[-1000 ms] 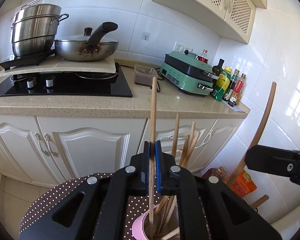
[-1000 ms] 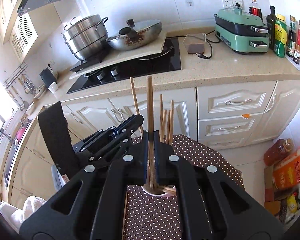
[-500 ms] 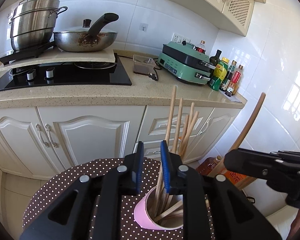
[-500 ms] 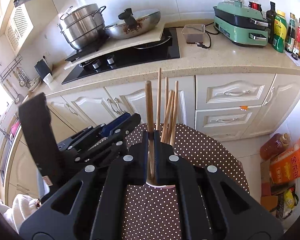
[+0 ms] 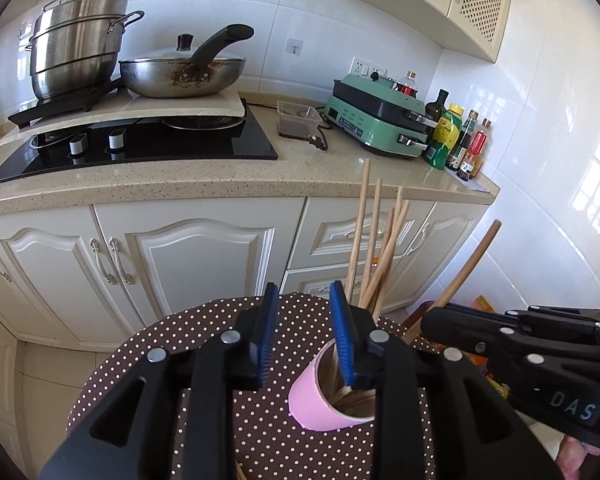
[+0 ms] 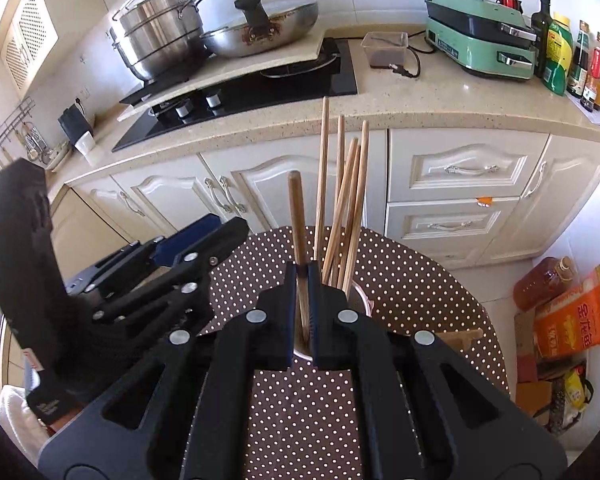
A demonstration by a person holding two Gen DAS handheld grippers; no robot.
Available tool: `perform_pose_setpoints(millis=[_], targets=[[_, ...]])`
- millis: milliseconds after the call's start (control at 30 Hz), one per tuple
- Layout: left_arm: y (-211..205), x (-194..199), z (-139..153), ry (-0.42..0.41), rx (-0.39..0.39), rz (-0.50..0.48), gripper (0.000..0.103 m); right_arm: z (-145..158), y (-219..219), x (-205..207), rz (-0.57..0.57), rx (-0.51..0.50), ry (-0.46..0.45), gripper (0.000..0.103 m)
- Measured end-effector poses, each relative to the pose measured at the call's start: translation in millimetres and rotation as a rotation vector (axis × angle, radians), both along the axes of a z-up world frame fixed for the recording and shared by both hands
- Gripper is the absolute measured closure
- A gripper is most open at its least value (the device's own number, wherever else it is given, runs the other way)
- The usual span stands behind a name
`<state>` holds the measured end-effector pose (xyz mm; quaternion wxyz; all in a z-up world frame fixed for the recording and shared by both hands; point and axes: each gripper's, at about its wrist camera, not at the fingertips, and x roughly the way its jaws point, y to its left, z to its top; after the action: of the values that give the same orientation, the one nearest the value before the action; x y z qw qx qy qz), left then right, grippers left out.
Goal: Organize utensils
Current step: 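Lower the chopsticks into the pink cup and open both grippers, then move both open grippers back down to the remaining chopsticks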
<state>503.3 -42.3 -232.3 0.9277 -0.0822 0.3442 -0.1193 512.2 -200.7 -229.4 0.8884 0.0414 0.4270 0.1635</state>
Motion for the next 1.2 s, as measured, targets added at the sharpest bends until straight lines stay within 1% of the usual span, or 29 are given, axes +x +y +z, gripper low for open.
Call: perform_pose_setpoints(millis=[167, 400, 633, 700, 733, 800, 833, 867, 1033, 1100, 1133, 1167, 1200], targets=[[3.7, -8.7, 0.3, 0.006, 0.003, 0.0, 0.075, -1.0, 0.2, -2.7, -0.014, 0.003, -0.004, 0.097], [9.7, -22.1, 1.9, 0.015, 0.01, -0.001, 0.073, 2.2, -3.1, -11.3, -0.045, 0.039, -0.004, 0.096], [15.6, -38.4, 6.4, 0.021, 0.011, 0.003, 0.068, 9.2, -5.0, -24.0, -0.083, 0.05, -0.02, 0.096], [17.1, -43.5, 8.3, 0.024, 0.009, 0.002, 0.067, 11.2, -5.6, -27.8, -0.094, 0.046, -0.025, 0.094], [18.0, -45.8, 9.1, 0.024, 0.007, 0.004, 0.066, 12.5, -6.1, -30.1, -0.098, 0.048, -0.028, 0.093], [19.7, -49.8, 10.6, 0.025, 0.003, 0.005, 0.066, 14.2, -6.7, -34.3, -0.105, 0.049, -0.032, 0.086], [20.6, -52.0, 11.3, 0.025, 0.004, 0.006, 0.066, 15.5, -7.1, -37.0, -0.111, 0.047, -0.036, 0.077], [21.1, -54.3, 12.0, 0.024, 0.006, 0.005, 0.066, 16.9, -7.5, -39.4, -0.113, 0.05, -0.041, 0.075], [23.8, -67.3, 15.3, 0.025, 0.018, -0.001, 0.066, 21.7, -6.6, -53.1, -0.123, 0.061, -0.054, 0.074], [25.1, -72.0, 16.8, 0.027, 0.023, -0.005, 0.065, 23.0, -6.3, -58.7, -0.13, 0.06, -0.059, 0.069], [25.3, -74.6, 17.4, 0.027, 0.026, -0.008, 0.065, 23.5, -6.9, -60.8, -0.134, 0.063, -0.062, 0.061], [25.4, -77.2, 18.1, 0.025, 0.031, -0.013, 0.065, 24.3, -7.4, -63.8, -0.141, 0.064, -0.068, 0.058], [25.6, -79.5, 18.4, 0.024, 0.038, -0.017, 0.065, 24.9, -7.5, -66.6, -0.145, 0.065, -0.071, 0.058]])
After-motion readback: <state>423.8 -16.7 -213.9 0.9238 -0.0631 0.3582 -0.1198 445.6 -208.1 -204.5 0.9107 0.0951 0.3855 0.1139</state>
